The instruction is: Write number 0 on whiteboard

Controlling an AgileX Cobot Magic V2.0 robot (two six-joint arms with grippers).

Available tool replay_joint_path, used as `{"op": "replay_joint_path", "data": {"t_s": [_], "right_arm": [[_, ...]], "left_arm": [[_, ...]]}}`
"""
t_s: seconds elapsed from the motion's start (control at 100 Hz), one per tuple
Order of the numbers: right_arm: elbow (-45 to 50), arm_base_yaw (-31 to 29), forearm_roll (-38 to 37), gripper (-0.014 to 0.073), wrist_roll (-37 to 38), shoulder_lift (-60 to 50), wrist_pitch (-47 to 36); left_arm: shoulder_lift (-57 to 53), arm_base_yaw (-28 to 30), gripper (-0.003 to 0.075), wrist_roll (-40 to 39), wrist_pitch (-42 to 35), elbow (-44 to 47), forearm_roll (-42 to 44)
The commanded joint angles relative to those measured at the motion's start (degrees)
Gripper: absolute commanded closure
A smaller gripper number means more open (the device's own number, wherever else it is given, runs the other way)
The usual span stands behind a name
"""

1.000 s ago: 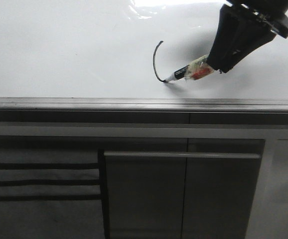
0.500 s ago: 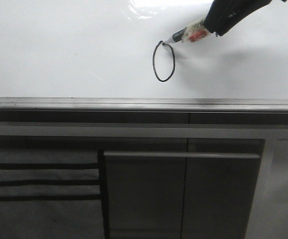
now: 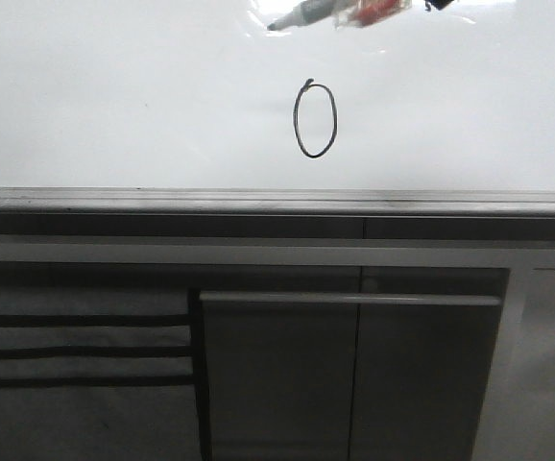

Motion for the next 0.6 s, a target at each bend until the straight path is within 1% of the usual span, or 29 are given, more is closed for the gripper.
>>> {"op": "replay_joint_path", "data": {"t_s": [0.0,0.11,0.23,0.28,0.31,0.41,0.59], "right_arm": [[3.10,2.48,2.24,0.0618,-6.30,-5.13,-0.19],[7.33,5.36,2.24,0.0618,-10.05,-8.45,0.07],[8.79,7.35,2.24,0.0618,-12.07,-9.55,0.99],[8.79,8.01,1.75,0.0618,-16.71,-9.55,2.65],[8.79,8.36,1.75,0.0618,-18.07,-9.55,3.09],[8.79,9.69,1.75,0.0618,-21.17,-9.55,3.09],[8.79,10.46,1.75,0.0618,-25.76,-9.55,-0.58]], "left_arm": [[1.79,-2.06,0.0258,5.58,-3.69,-1.50,-5.27],[5.14,-6.43,0.0258,10.70,-3.26,-1.73,-6.57],[8.35,-11.49,0.0258,13.55,-3.26,-3.17,-6.57],[9.76,-13.42,0.0258,13.94,-3.50,-4.60,-6.46],[10.52,-14.55,0.0258,13.94,-3.50,-5.45,-6.32],[13.23,-16.31,0.0258,13.94,-3.62,-8.17,-6.22],[17.56,-17.22,0.0258,14.45,-3.28,-11.17,-6.07]]}}
